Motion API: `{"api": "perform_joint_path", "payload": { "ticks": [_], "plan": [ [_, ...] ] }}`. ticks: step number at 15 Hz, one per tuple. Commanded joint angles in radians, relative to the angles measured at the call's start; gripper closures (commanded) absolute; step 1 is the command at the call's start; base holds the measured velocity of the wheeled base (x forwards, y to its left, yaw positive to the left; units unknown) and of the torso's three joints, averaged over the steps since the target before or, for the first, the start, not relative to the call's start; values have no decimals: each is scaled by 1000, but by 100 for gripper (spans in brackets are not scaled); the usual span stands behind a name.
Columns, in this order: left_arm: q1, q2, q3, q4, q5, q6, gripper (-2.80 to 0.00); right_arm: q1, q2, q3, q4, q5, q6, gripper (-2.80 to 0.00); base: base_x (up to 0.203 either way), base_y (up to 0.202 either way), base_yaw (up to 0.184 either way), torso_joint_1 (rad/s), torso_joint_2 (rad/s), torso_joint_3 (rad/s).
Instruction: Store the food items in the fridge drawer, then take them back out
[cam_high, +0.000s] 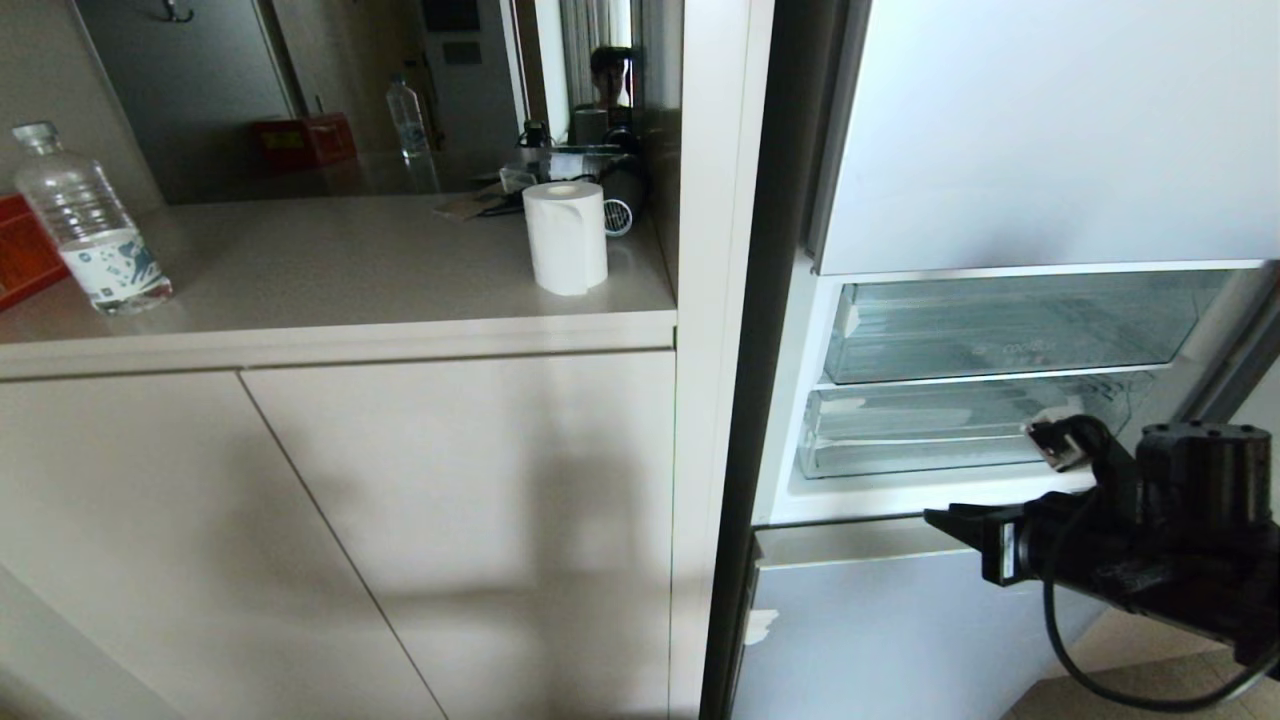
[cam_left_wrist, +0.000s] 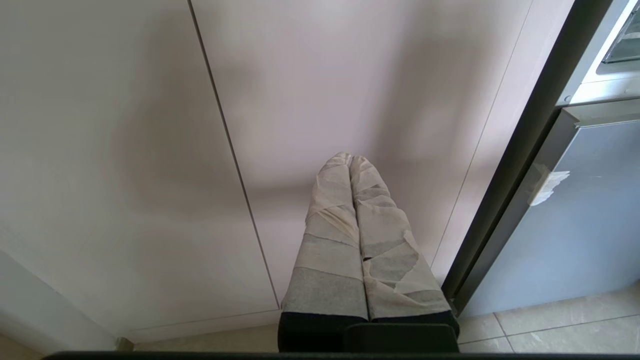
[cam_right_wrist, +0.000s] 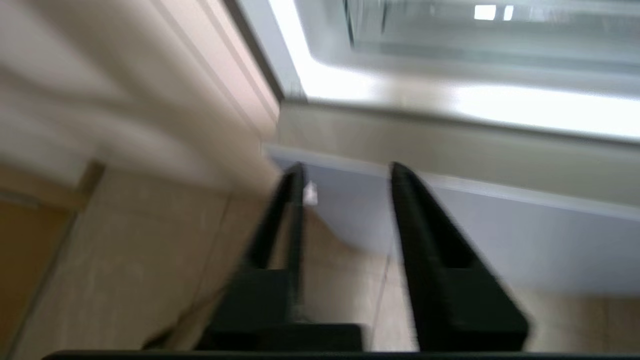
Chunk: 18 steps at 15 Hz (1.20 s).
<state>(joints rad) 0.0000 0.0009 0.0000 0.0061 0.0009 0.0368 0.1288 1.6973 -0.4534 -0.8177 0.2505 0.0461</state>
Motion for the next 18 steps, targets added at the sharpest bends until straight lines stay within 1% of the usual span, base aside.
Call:
{"api": "perform_joint_path", "payload": {
  "ticks": [1,3,5,6,7,8,9,10,12,18],
  "plan": [
    [0,1,0,0,1,0,0,40,169,-67,-68,-39,19,-280,0,0,0,0,0,0],
    [0,1,0,0,0,0,0,95,211,-103,-108,-80,26,-280,0,0,0,0,0,0],
    [0,1,0,0,-1,0,0,122,255,-110,-186,-100,26,-280,0,0,0,0,0,0],
    [0,1,0,0,1,0,0,130,294,-117,-245,-118,25,-280,0,0,0,0,0,0],
    [0,1,0,0,1,0,0,138,339,-125,-319,-151,23,-280,0,0,0,0,0,0],
    [0,1,0,0,1,0,0,147,373,-127,-404,-203,22,-280,0,0,0,0,0,0],
    [0,1,0,0,0,0,0,151,394,-119,-474,-245,21,-280,0,0,0,0,0,0],
    [0,1,0,0,-1,0,0,152,404,-95,-515,-263,21,-280,0,0,0,0,0,0],
    [0,1,0,0,1,0,0,152,405,-57,-570,-269,21,-280,0,0,0,0,0,0],
    [0,1,0,0,1,0,0,153,464,-55,-635,-274,23,-280,0,0,0,0,0,0]
  ]
}}
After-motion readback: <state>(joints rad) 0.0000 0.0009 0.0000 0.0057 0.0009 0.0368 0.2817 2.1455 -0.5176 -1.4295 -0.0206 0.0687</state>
